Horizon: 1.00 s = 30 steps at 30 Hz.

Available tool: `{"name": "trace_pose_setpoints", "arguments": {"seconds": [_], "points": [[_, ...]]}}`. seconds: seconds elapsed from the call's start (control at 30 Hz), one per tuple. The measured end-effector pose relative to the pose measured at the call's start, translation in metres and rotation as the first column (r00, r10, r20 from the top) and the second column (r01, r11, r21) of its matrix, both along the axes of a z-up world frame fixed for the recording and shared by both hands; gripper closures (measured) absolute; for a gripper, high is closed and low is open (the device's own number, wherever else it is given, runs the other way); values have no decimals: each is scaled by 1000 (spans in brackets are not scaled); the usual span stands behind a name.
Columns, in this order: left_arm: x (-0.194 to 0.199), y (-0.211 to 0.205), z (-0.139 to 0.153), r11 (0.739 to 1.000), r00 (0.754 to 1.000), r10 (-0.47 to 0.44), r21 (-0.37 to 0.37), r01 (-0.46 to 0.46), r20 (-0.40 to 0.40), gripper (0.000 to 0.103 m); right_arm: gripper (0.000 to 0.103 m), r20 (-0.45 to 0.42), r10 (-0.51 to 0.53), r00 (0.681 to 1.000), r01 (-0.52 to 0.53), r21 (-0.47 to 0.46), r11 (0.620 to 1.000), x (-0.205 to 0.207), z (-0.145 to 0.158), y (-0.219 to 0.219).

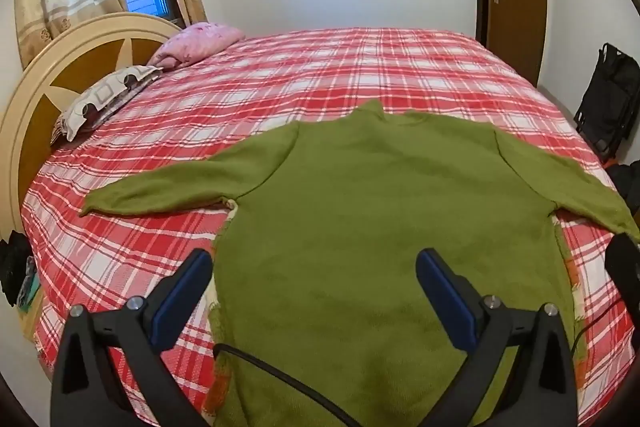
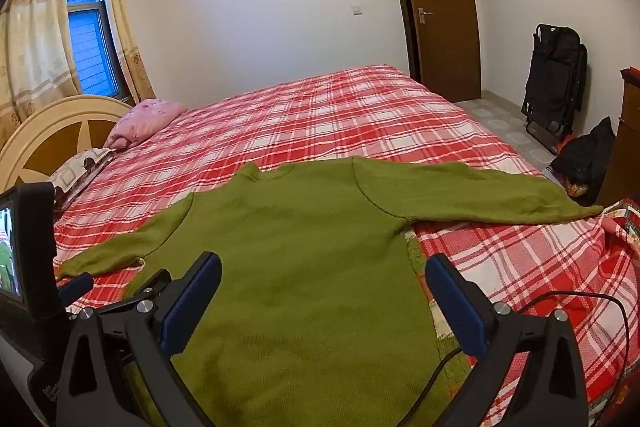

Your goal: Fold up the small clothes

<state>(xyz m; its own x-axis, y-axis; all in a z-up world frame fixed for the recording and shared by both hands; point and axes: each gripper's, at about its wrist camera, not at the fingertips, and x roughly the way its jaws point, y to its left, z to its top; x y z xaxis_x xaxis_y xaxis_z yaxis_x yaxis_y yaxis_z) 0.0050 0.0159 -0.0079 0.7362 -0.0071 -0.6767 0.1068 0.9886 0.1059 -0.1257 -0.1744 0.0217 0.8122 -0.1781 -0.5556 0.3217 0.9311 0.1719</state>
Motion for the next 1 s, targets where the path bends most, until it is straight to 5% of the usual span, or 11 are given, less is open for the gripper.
{"name": "trace_pose_setpoints", "arguments": {"seconds": [1.0], "points": [[0,7,3,1000,999,24,-17,-23,23,0,1,-16,3,1000,-3,11,1000,1,-4,0]]}}
